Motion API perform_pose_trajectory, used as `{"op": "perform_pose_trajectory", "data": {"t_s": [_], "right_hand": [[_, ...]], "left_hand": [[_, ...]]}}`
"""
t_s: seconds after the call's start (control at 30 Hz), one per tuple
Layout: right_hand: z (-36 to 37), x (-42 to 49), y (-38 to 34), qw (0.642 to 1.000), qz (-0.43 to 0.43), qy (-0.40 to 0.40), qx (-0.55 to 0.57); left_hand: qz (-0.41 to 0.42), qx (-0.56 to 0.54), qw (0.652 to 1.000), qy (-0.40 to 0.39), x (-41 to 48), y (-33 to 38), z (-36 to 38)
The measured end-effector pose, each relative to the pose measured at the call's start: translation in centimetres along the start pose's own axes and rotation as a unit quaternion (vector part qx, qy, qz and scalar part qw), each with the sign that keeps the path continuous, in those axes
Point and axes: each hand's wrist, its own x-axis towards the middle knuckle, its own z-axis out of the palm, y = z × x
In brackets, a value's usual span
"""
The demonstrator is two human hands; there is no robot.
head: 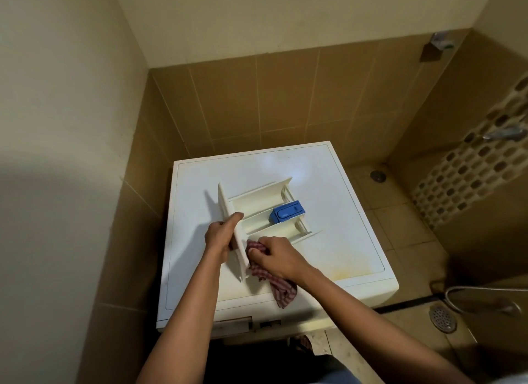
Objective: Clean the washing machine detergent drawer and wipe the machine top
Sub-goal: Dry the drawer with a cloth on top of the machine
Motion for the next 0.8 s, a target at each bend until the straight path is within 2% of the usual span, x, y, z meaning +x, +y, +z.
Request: {"op": "perform_pose_trajectory", "data": {"t_s": [0.07, 0.1, 0.13, 0.17, 0.2, 0.23, 0.27, 0.3, 0.33, 0.5, 0.63, 0.7, 0.8], "right_hand": [[-0.6, -0.2, 0.6, 0.986, 0.037, 0.025, 0.160], [-1.0, 0.0, 1.1, 0.957, 0.064, 0.049, 0.280], [-1.2, 0.4, 1.6, 0.901, 0.088, 0.062, 0.420], [-1.4, 0.8, 2.2, 0.824, 0.100, 0.066, 0.553], [-1.6, 1.3, 2.7, 0.743, 0.102, 0.069, 0.658], [-1.9, 1.9, 3.3, 0.678, 0.099, 0.075, 0.725], [-2.0, 2.5, 3.8, 0.629, 0.096, 0.080, 0.767], [-2.1, 3.0, 4.3, 0.604, 0.094, 0.083, 0.787], [-2.2, 3.4, 4.7, 0.589, 0.099, 0.087, 0.798], [-2.5, 5.2, 4.6, 0.570, 0.112, 0.096, 0.809], [-3.4, 5.8, 4.3, 0.609, 0.081, 0.067, 0.786], [-3.9, 6.1, 4.5, 0.615, 0.050, 0.054, 0.785], [-4.1, 6.7, 4.4, 0.630, 0.060, 0.093, 0.768]], "left_hand": [[0.003, -0.014, 1.000, -0.026, 0.2, -0.2, -0.4], [0.005, -0.017, 0.999, -0.041, 0.3, -0.4, -0.7], [0.009, -0.018, 0.998, -0.056, 0.4, -0.5, -0.9], [0.013, -0.019, 0.997, -0.068, 0.4, -0.7, -1.0], [0.016, -0.018, 0.996, -0.080, 0.4, -0.9, -1.1], [0.018, -0.017, 0.996, -0.092, 0.4, -1.0, -1.1], [0.018, -0.013, 0.995, -0.100, 0.4, -1.2, -1.1], [0.016, -0.010, 0.994, -0.105, 0.4, -1.3, -1.1], [0.013, -0.009, 0.994, -0.107, 0.5, -1.5, -1.0], [0.003, 0.010, 0.993, -0.122, 0.8, -1.5, -1.0], [0.008, 0.035, 0.992, -0.125, 0.6, -1.2, -0.6], [0.005, 0.034, 0.991, -0.126, 0.4, -1.1, -0.5], [-0.011, 0.046, 0.991, -0.122, 0.6, -1.1, -0.3]]}}
